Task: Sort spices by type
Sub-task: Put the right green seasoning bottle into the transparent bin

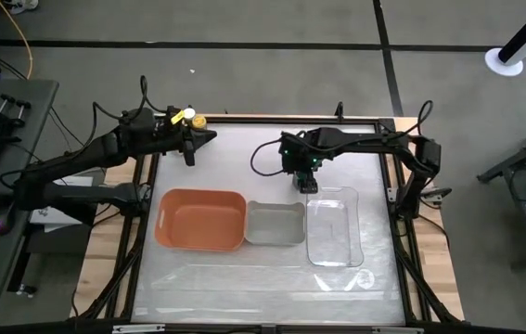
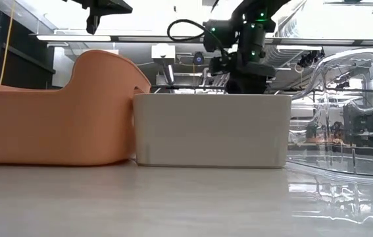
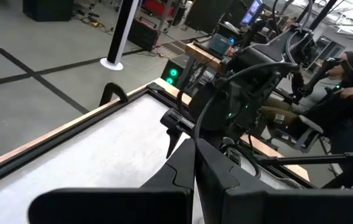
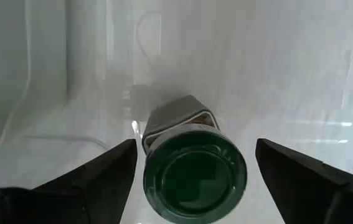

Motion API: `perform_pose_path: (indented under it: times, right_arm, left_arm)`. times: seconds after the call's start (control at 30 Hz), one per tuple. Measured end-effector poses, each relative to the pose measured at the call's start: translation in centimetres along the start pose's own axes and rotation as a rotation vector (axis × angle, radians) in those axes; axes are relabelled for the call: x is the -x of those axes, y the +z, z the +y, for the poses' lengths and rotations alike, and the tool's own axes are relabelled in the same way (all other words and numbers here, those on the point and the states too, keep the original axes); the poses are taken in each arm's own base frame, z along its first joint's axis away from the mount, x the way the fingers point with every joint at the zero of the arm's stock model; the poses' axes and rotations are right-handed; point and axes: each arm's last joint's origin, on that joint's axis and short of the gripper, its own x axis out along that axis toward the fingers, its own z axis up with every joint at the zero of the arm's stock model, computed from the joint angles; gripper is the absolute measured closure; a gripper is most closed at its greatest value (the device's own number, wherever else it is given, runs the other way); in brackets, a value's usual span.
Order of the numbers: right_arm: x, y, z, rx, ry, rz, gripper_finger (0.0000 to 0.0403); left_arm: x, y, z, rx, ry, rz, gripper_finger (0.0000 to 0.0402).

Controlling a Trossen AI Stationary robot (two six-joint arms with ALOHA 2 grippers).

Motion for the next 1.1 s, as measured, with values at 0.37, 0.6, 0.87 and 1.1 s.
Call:
perform_pose_path:
  times: [0.37,0.6,0.87,1.1]
  right_arm:
    - [-2.1,0.2,-0.2,0.171,-0.021,0.081,0.0134]
    - [-1.9,0.7,-0.6,0.169,-0.075,0.068,0.0211]
    - [7.9,0.1,-2.3,-0.063,-0.154,-0.091,0.0211]
    - [16.6,-7.0,2.7,-0.337,-0.093,-0.226,0.0211]
  left_arm:
    - [0.0,0.0,0.0,-0.001,0.000,0.000,0.0401]
    - [0.0,0.0,0.0,-0.017,0.010,-0.005,0.0401]
    - [0.0,0.3,0.5,-0.055,0.050,-0.031,0.0401]
    - [0.0,0.5,1.0,-0.083,0.076,-0.038,0.0401]
